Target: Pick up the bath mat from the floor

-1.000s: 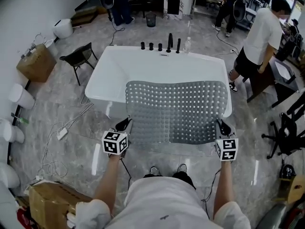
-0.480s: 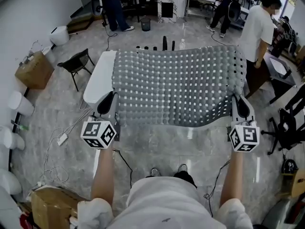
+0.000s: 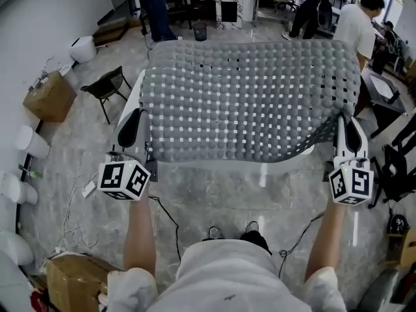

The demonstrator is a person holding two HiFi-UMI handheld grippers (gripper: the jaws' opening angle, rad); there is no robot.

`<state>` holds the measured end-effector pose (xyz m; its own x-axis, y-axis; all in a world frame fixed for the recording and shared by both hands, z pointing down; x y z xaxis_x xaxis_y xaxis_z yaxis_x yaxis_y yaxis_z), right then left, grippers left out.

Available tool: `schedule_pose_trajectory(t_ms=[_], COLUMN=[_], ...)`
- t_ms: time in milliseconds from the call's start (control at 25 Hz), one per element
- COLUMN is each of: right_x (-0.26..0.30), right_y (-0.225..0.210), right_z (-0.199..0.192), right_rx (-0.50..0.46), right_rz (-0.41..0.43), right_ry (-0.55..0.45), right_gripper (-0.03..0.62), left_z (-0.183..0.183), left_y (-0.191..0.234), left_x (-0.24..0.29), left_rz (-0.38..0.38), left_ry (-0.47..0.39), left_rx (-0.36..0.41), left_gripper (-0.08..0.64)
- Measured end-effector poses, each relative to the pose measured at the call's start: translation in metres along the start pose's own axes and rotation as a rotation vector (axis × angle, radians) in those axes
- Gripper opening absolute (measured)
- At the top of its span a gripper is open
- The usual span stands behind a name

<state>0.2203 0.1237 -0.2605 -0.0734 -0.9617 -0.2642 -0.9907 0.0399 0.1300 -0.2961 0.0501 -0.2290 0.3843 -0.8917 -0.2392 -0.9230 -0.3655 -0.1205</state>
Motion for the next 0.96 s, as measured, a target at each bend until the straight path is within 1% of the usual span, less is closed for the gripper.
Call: schedule_pose_trajectory(t_ms=[120,320,480,600,760,960], right_x=[0.001,-0.002,-0.001,-0.003,-0.003,0.000], right_y=[-0.004,0.011,0.012,0.013,0.019,0.013], right_z=[0.007,0.010,0.013,0.014,0.012,0.009], right_rx=[-0.015,-0.026,-0.033,-0.038,-0.040,-0.034], right_rz=[0.012,0.031,0.042,0.043,0.048,0.038], right_ry=[-0.014,-0.021,-0.020,-0.015,-0.012,-0.015], right_gripper=[0.048,0.048,0.048,0.048,0.048,0.048], left_z=[0.007,0.007,0.010,0.012,0.008,0.008], left_y=[-0.002,0.011,0.009,0.008,0.014,0.012], left_x=[0.003,-0.005,-0.003,-0.004,-0.005,0.001], left_rz=[0.003,-0.002,-0.003,-0.013,-0.016,-0.016], left_ry=[-0.011,-0.020,-0.018,-0.015,-0.013,-0.021], left_rx=[-0.005,0.005,0.016,0.028,0.025,0.029], left_gripper=[0.058,0.058,0.057,0.057,0.055,0.055])
Point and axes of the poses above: the fingertips, and each gripper's own axes: x forward along the fingers, y to its left, z out of its top, the point moved 10 cm from there along -x, backward along the fingers, and after that the axes turned 7 degrees about x, right-handed, at the moved point
